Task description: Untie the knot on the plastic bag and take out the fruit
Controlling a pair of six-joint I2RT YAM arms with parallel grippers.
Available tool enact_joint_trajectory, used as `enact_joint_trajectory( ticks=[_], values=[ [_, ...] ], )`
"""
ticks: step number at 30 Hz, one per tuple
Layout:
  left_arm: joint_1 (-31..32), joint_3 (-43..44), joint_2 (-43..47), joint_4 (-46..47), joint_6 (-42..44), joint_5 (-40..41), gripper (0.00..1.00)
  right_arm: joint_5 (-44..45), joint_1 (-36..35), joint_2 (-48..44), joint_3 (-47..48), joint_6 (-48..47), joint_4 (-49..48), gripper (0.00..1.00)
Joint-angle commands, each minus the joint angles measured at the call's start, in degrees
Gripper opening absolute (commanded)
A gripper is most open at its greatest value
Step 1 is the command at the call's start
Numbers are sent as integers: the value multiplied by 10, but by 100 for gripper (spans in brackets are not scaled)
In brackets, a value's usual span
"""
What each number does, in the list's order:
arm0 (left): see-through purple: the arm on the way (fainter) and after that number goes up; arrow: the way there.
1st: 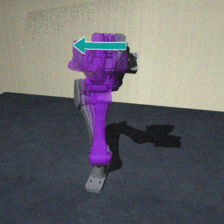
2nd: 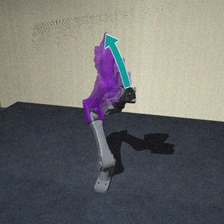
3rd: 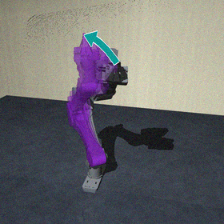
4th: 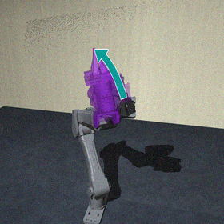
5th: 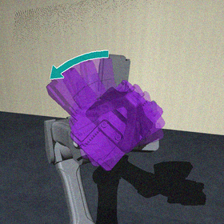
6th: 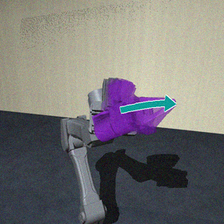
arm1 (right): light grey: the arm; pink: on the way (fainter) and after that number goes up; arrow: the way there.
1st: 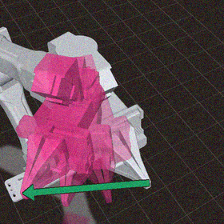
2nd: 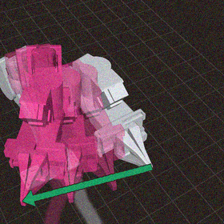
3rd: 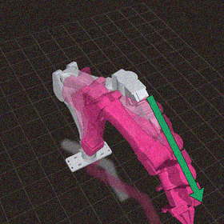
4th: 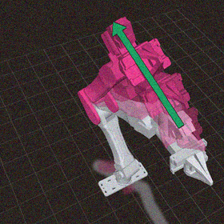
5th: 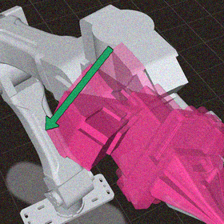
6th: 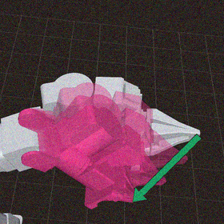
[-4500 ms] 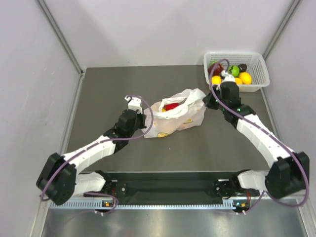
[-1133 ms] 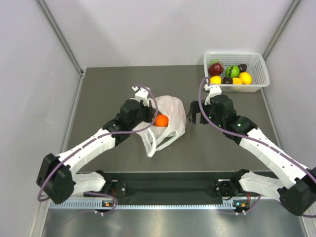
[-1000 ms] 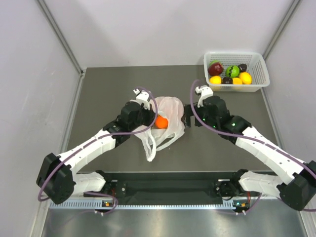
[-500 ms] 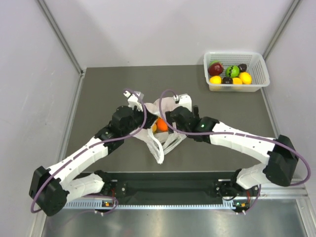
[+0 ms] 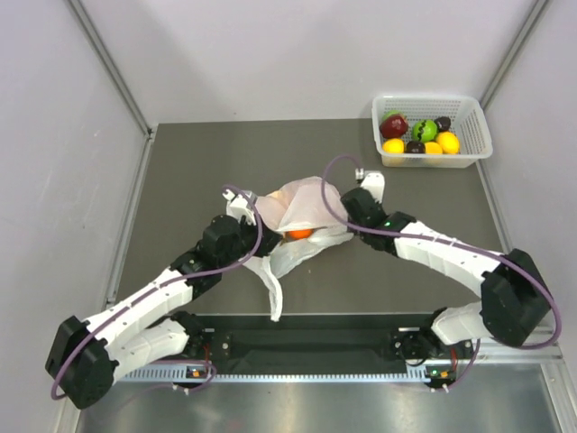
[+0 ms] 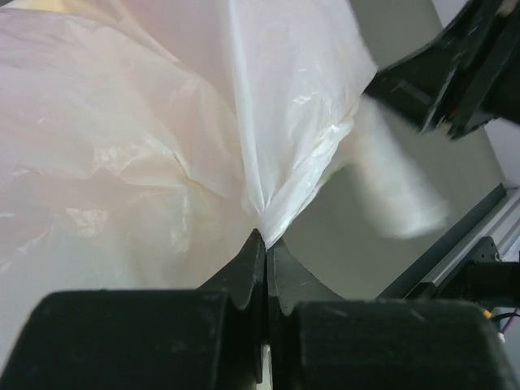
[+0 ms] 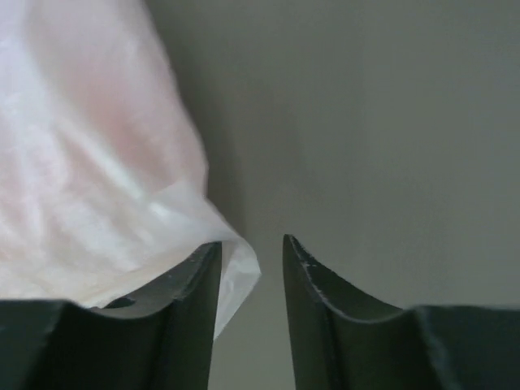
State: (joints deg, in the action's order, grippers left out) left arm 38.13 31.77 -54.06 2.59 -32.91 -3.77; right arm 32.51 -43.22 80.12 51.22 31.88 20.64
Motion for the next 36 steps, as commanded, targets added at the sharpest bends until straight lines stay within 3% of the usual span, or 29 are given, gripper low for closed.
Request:
enact_joint_trajectory(
  ticks=[1, 4, 6, 11, 16, 18, 22, 26, 29, 36],
  values=[
    [-4, -14, 18, 37, -4, 13, 0, 10, 64, -40, -13, -57, -11, 34],
    [-3, -21, 7, 46, -14, 4, 0, -2, 94, -41, -3, -104, -22, 39],
    [-3, -24, -3, 62, -21, -4, 0, -4, 116, -29, 5, -135, -23, 49],
    [-3, -23, -24, 86, -42, -15, 0, -59, 203, 4, 48, -143, -5, 59],
    [-3, -16, -39, 103, -47, -12, 0, -211, 200, -74, 34, -171, -26, 73],
    [-2, -14, -44, 106, -47, -12, 0, -240, 185, -113, 38, -179, -8, 85],
    [-2, -6, -46, 116, -50, -9, 0, -310, 145, -151, 47, -194, 37, 97],
    [-2, 7, -46, 117, -50, -2, 0, -267, 49, -159, 56, -177, 76, 100],
    [-2, 20, -43, 117, -48, -1, 0, -188, -4, -134, 67, -150, 107, 100],
    [-2, 29, -38, 108, -45, -1, 0, -70, -69, -36, 99, -93, 162, 98]
  ],
)
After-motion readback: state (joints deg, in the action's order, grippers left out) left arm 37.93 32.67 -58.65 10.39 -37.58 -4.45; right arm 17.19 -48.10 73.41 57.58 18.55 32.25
